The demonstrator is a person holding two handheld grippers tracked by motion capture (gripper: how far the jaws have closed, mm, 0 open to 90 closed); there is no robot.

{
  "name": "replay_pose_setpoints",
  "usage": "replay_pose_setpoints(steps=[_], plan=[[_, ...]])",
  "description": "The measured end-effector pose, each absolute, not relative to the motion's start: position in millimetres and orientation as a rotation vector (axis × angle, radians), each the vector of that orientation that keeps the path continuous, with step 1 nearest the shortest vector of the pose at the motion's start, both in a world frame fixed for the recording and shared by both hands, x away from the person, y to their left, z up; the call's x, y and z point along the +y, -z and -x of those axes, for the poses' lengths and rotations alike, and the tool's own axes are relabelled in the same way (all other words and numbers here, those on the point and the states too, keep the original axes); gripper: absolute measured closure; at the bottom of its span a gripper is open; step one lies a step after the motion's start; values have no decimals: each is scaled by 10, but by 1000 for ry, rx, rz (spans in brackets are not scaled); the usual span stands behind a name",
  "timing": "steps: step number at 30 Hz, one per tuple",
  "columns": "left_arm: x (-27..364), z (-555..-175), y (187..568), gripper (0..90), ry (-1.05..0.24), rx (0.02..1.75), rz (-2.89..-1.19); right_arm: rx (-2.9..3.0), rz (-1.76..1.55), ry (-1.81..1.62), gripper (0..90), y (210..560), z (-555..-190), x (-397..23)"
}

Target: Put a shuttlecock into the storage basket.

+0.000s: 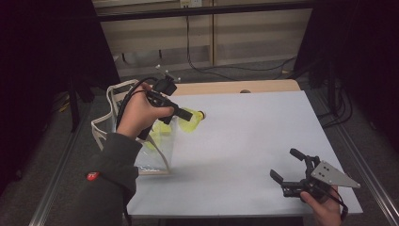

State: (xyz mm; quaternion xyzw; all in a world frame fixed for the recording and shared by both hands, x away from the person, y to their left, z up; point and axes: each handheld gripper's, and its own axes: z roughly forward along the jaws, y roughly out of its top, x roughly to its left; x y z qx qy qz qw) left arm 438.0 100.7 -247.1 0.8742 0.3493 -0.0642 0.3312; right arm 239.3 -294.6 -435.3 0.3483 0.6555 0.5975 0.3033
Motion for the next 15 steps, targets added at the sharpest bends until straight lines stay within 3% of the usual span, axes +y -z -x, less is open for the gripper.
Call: replay_pose_setpoints(steps=[15], plan=[[1176,-4397,2373,885,128,962,-2271,1739,-918,-1583,12,4351,-2392,-2943]])
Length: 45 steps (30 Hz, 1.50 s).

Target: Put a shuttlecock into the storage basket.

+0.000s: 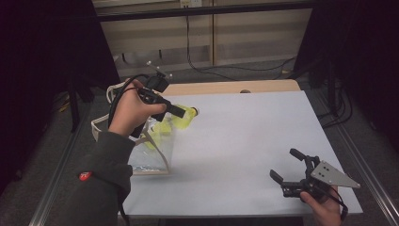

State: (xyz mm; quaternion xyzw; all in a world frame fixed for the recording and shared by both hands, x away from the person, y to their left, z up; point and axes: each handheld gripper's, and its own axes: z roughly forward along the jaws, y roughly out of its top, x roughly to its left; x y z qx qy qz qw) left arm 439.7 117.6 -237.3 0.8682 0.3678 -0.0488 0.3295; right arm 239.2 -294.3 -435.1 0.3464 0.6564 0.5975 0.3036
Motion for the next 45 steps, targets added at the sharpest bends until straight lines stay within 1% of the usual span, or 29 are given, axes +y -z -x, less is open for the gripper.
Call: replay_pose_setpoints(steps=[28,45], plan=[[1500,-4408,2250,884,82,1044,-2244,1739,-918,-1581,12,4349,-2392,-2944],[1628,-4398,2171,884,65,1076,-2227,1740,-917,-1581,12,4353,-2395,-2936]])
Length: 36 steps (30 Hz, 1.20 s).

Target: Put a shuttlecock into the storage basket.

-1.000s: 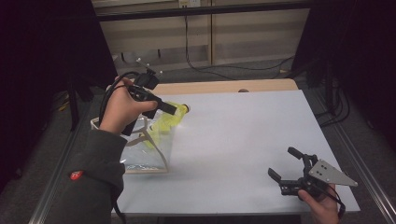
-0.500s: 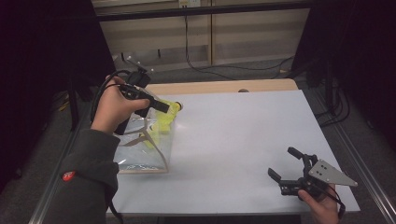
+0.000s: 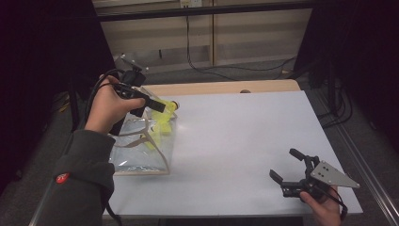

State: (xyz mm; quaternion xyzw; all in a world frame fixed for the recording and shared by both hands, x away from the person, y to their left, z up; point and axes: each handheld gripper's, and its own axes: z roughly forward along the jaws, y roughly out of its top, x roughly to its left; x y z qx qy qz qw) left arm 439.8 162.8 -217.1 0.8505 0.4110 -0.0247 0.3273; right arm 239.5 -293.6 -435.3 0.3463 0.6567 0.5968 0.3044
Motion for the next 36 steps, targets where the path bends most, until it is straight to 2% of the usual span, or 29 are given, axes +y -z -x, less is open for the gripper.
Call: replay_pose_setpoints(steps=[36], plan=[[1851,-4402,2019,883,21,1133,-2179,1738,-919,-1581,12,4352,-2395,-2934]])
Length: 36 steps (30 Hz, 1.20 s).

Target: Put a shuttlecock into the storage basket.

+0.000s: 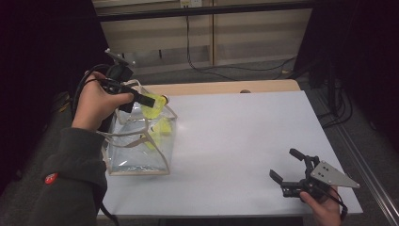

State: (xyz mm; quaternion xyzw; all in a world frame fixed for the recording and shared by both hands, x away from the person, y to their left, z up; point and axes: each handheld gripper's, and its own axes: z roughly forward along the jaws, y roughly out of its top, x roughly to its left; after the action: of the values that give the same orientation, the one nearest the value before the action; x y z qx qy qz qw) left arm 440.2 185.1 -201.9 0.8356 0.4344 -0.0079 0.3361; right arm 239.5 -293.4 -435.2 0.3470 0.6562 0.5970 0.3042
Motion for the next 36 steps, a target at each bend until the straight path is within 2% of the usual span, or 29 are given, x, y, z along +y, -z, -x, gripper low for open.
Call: replay_pose_setpoints(steps=[36], plan=[[2068,-4390,1954,882,-26,1185,-2156,1742,-917,-1580,12,4353,-2394,-2929]])
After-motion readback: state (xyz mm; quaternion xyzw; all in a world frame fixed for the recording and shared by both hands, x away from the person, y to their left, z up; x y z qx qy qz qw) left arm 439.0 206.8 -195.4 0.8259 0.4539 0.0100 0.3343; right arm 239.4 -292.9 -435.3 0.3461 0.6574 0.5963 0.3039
